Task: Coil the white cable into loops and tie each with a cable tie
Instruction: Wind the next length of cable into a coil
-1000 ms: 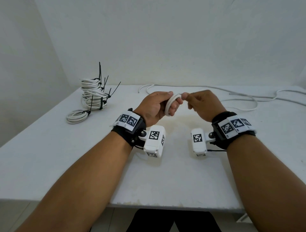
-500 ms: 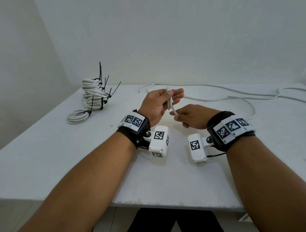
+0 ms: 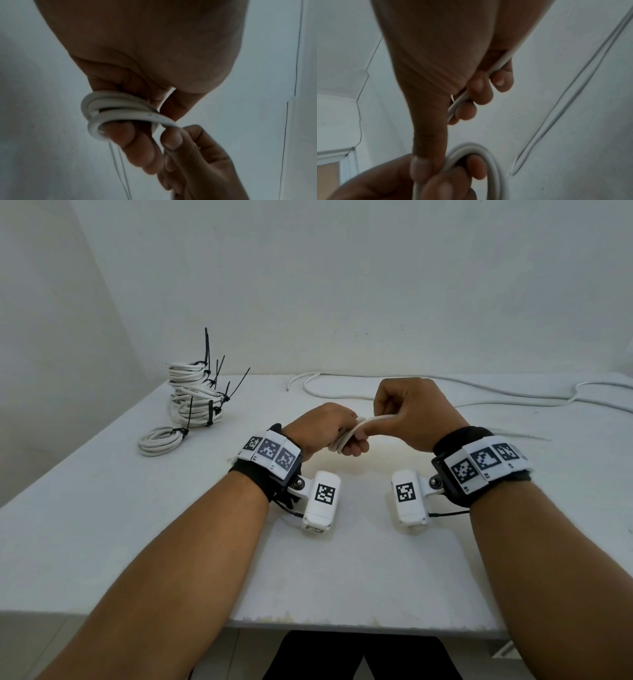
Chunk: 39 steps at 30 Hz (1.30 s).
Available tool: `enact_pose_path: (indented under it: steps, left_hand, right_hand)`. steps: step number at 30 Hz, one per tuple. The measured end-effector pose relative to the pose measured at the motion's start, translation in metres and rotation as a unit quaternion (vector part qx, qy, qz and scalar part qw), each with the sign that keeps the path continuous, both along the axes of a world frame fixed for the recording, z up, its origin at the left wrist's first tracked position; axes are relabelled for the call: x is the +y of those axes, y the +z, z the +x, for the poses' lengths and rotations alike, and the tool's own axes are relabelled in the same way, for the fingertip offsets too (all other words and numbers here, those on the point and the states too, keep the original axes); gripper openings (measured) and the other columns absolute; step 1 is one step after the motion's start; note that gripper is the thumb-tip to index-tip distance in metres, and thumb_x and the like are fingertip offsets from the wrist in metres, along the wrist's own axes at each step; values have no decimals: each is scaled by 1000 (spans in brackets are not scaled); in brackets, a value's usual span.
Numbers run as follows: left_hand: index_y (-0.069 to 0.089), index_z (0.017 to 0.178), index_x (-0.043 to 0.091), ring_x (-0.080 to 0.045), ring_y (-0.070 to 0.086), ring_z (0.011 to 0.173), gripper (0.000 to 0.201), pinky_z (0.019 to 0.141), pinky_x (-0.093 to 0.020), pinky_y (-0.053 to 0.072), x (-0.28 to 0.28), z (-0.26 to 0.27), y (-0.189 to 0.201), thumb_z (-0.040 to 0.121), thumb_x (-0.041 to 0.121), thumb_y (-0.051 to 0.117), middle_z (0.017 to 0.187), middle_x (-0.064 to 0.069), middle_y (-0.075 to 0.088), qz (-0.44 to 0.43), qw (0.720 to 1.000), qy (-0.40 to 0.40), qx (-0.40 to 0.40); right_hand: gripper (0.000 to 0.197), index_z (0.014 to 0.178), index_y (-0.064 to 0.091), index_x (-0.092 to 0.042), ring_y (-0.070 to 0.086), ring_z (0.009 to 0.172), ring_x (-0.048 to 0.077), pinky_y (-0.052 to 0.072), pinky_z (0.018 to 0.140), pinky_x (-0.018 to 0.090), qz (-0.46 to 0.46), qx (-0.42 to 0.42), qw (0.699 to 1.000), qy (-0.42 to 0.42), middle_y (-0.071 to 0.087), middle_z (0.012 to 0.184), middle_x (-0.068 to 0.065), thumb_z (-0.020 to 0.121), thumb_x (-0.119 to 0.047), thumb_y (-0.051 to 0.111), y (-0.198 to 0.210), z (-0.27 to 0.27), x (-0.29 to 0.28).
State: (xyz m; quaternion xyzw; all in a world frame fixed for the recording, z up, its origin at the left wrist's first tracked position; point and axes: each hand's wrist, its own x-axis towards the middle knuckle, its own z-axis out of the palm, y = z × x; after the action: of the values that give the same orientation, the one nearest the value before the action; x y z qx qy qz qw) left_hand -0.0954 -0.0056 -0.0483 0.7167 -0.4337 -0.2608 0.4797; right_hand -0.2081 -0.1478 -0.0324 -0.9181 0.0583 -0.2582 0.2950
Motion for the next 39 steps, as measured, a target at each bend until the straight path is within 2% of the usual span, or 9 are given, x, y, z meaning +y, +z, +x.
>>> enact_pose_path:
  steps: [6, 13, 19, 24, 27, 30, 33, 36, 39]
  left_hand:
    - [63, 81, 0, -13, 48, 51, 32, 58, -22, 41, 6, -1, 5, 93, 14, 37, 53, -1, 54, -77, 986, -33, 143]
    - [62, 81, -3, -13, 37, 46, 38, 51, -22, 36, 6, -3, 9, 97, 16, 33, 49, 2, 41, -182, 947, -80, 252]
    - [66, 98, -10, -19, 65, 74, 28, 74, -24, 55, 4, -5, 12, 87, 7, 47, 86, -13, 69, -310, 875, -90, 361]
    - [62, 105, -5, -16, 68, 94, 26, 89, -26, 54, -7, -3, 2, 100, -3, 36, 108, -11, 71, -301, 920, -31, 251]
    - [63, 106, -3, -17, 68, 96, 25, 91, -28, 54, -11, 3, -7, 97, -5, 40, 108, -10, 71, -254, 961, 65, 88]
    - [63, 103, -1, -14, 69, 89, 23, 84, -25, 55, -8, 7, -8, 92, -3, 43, 101, -4, 73, -175, 975, 114, -69]
    - [62, 76, 8, -2, 61, 64, 17, 67, -24, 48, -1, 7, -3, 81, 6, 46, 67, 14, 68, -61, 987, 88, -122]
    - [59, 76, -12, -12, 60, 61, 25, 64, -28, 49, 2, 0, 4, 87, -2, 38, 68, -1, 69, -20, 994, 34, -104]
    - [63, 81, -9, -20, 55, 59, 38, 54, -20, 43, 3, -7, 7, 97, 4, 30, 66, -12, 63, -37, 995, 3, -88]
  right_hand:
    - [11, 78, 77, -25, 62, 69, 26, 49, 62, 36, 55, -54, 997, 27, 72, 72, 3, 78, -36, 80, 1, -2, -9]
    - [20, 82, 71, -44, 44, 53, 6, 38, 54, 18, 66, -48, 997, 14, 60, 58, -14, 96, -41, 58, -2, 0, -12]
    - [45, 64, 54, -21, 44, 42, 3, 40, 58, 26, 22, 137, 990, -7, 58, 61, -6, 102, -43, 43, -6, 4, -3]
    - [17, 109, 59, -40, 49, 57, 13, 43, 57, 25, 19, 276, 960, 39, 58, 72, -3, 102, -37, 44, -7, 8, 16]
    - [37, 139, 49, -35, 52, 63, 2, 36, 61, 16, -71, 301, 949, 61, 60, 76, -7, 102, -34, 45, -4, 6, 24]
    - [29, 125, 64, -30, 63, 84, 12, 48, 77, 26, -106, 266, 955, 74, 70, 92, 1, 99, -33, 53, -1, 2, 23]
    - [4, 86, 76, -28, 55, 59, 1, 42, 60, 23, -52, 146, 987, 36, 63, 65, -14, 86, -30, 71, 3, 0, 12]
    - [16, 69, 71, -23, 44, 47, 3, 33, 48, 12, -5, 47, 999, 0, 56, 54, -13, 72, -31, 84, 4, 1, 1]
    - [22, 69, 69, -18, 47, 50, 2, 37, 50, 13, 41, -24, 999, 0, 62, 58, -7, 69, -30, 87, 5, -1, -4]
